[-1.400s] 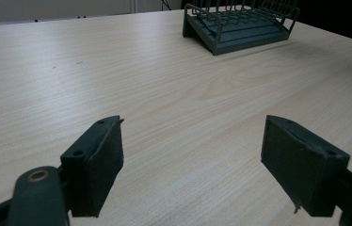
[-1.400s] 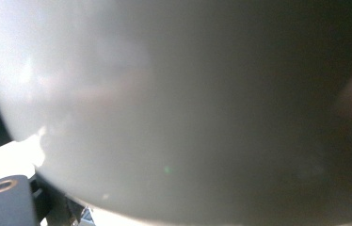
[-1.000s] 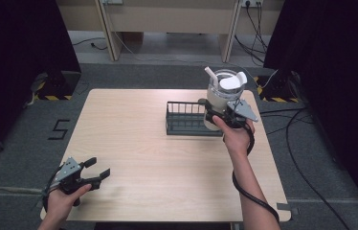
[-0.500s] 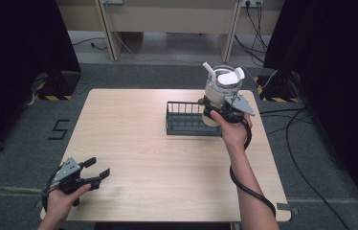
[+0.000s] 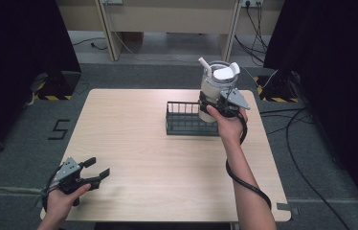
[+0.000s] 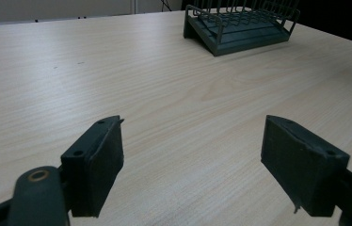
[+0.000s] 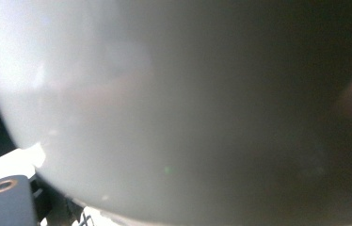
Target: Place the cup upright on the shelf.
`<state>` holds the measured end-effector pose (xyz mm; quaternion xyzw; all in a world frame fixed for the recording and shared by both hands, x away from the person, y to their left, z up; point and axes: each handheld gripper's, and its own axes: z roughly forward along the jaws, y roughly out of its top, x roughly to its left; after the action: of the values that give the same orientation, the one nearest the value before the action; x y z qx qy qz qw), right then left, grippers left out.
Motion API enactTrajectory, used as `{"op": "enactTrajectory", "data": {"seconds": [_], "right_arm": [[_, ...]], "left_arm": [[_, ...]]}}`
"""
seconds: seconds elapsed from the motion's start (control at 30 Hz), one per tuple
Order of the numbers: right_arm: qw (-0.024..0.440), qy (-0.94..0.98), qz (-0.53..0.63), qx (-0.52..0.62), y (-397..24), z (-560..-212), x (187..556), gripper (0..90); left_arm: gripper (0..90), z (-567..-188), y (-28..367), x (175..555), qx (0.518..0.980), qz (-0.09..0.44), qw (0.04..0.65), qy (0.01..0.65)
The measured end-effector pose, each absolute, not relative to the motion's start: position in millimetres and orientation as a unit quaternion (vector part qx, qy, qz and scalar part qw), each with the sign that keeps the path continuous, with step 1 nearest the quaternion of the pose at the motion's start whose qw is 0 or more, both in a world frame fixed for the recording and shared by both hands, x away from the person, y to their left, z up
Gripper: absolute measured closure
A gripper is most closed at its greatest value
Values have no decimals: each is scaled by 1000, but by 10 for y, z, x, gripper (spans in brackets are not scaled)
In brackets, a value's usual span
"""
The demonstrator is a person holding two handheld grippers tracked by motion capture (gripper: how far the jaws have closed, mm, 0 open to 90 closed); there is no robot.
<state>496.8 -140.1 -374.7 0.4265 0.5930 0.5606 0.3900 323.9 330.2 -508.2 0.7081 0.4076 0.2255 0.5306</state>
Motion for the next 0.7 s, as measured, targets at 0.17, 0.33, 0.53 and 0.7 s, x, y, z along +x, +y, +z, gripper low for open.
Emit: {"op": "enactTrajectory", "data": {"seconds": [0.17, 0.33, 0.53, 0.7], "right_arm": [[389, 594, 562, 424, -1352, -3735, 5022, 109], [386, 594, 564, 424, -1303, -3725, 5066, 109], [384, 594, 565, 426, -1255, -3740, 5129, 109], [381, 595, 564, 428, -1225, -3758, 5174, 109]], "left_arm": [[208, -5082, 3305, 3239, 708, 226, 531, 408], [208, -5083, 3307, 3239, 708, 225, 531, 408], [210, -5082, 3309, 3240, 707, 224, 532, 408], [214, -5083, 3313, 3241, 707, 223, 532, 409]]}}
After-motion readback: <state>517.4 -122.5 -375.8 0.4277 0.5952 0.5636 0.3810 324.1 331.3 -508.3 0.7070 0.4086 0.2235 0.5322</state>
